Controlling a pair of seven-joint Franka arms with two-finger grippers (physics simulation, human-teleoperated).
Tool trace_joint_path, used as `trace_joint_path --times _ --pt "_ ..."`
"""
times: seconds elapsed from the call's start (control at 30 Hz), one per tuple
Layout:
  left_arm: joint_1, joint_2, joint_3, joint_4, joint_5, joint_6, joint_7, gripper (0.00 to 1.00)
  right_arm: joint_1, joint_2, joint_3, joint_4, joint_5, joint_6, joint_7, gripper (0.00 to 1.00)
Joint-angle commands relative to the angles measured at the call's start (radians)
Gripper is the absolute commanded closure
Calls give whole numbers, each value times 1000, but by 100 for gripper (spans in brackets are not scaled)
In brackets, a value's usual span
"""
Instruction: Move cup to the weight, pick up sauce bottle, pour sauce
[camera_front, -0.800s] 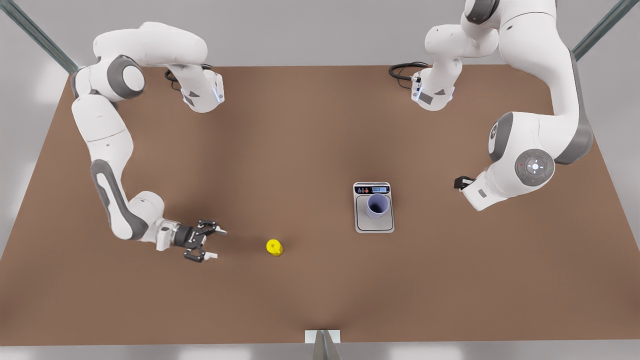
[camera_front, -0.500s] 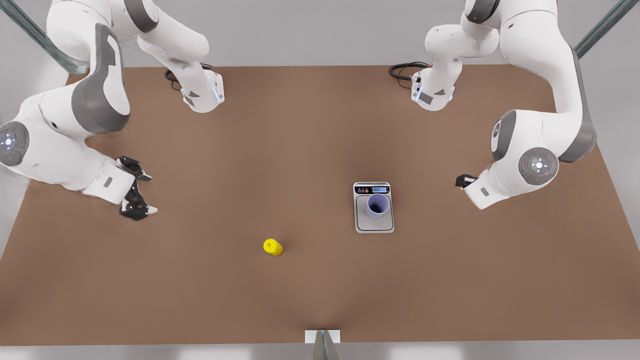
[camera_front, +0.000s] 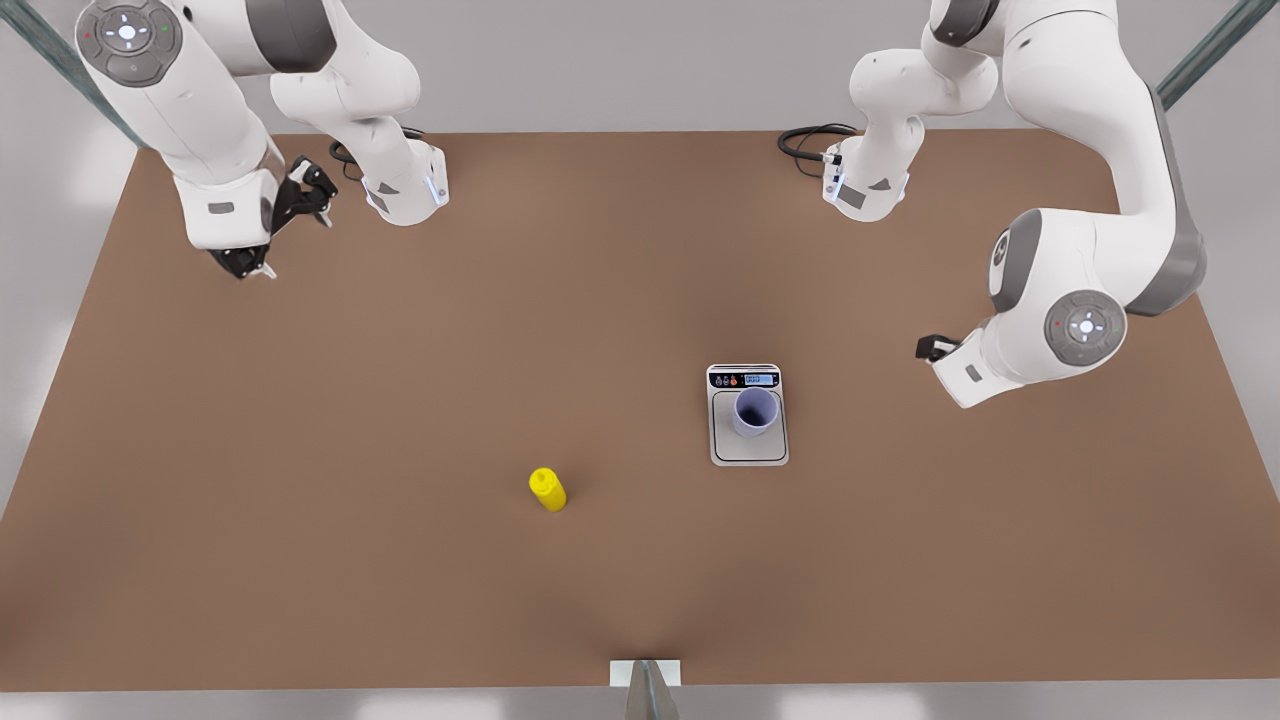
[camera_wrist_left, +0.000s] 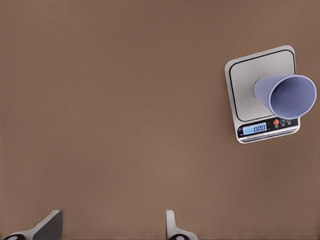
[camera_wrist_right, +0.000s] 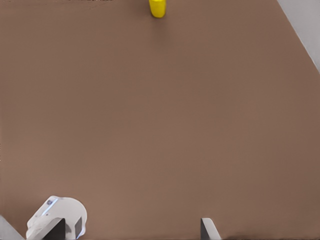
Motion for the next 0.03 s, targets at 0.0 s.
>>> trace_joint_path --times 0.0 --pt "-1 -1 0 1 1 -32 23 0 -133 0 -6 0 -1 -20 755 0"
